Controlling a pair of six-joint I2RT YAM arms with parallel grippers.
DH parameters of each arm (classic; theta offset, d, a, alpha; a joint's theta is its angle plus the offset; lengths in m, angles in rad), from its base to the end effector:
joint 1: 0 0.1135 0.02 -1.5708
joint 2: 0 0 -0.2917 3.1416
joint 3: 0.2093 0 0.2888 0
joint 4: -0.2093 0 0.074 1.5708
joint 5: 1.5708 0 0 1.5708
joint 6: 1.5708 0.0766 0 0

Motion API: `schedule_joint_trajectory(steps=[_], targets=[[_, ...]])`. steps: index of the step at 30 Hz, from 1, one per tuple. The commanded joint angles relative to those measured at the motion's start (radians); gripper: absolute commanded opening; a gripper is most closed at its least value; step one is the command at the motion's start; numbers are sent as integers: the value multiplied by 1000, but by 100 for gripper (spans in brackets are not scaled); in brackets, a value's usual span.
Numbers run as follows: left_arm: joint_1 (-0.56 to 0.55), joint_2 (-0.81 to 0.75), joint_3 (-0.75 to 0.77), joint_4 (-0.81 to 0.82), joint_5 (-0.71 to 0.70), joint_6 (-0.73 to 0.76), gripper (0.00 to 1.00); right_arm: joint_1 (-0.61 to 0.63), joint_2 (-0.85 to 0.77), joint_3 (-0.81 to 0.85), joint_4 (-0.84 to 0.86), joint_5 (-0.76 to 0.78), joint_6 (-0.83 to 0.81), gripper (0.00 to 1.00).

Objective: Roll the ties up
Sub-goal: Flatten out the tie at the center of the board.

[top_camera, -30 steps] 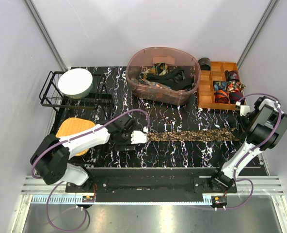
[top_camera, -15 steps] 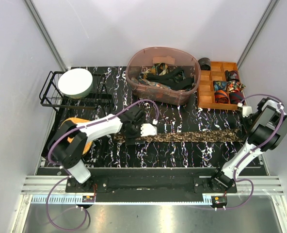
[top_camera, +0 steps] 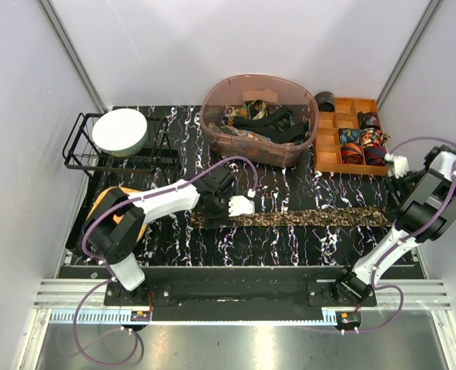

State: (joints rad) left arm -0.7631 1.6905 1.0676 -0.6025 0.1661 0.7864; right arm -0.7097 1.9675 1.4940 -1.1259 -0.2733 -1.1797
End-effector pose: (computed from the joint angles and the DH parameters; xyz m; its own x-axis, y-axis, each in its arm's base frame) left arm 0.2586 -0.2648 0.1463 0.0308 0.9365 -0.3493 0.9914 0.0158 0.1297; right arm 0.3224 -0.2497 0.1594 -0.8745 -0.4223 -0.2385 -0.4596 0.8787 0.1293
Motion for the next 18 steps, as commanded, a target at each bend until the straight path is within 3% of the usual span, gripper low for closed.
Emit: schedule_joint_trajectory(steps=[1,11,18], targets=[[-28,12,20,44,36,-35,77,65,36,184,-166,-124,52,60],[-35,44,46,46,16,-67,77,151,79,134,-95,-46,215,56],[-35,69,81,44,19,-95,77,153,47,-20,3,11,270,54]])
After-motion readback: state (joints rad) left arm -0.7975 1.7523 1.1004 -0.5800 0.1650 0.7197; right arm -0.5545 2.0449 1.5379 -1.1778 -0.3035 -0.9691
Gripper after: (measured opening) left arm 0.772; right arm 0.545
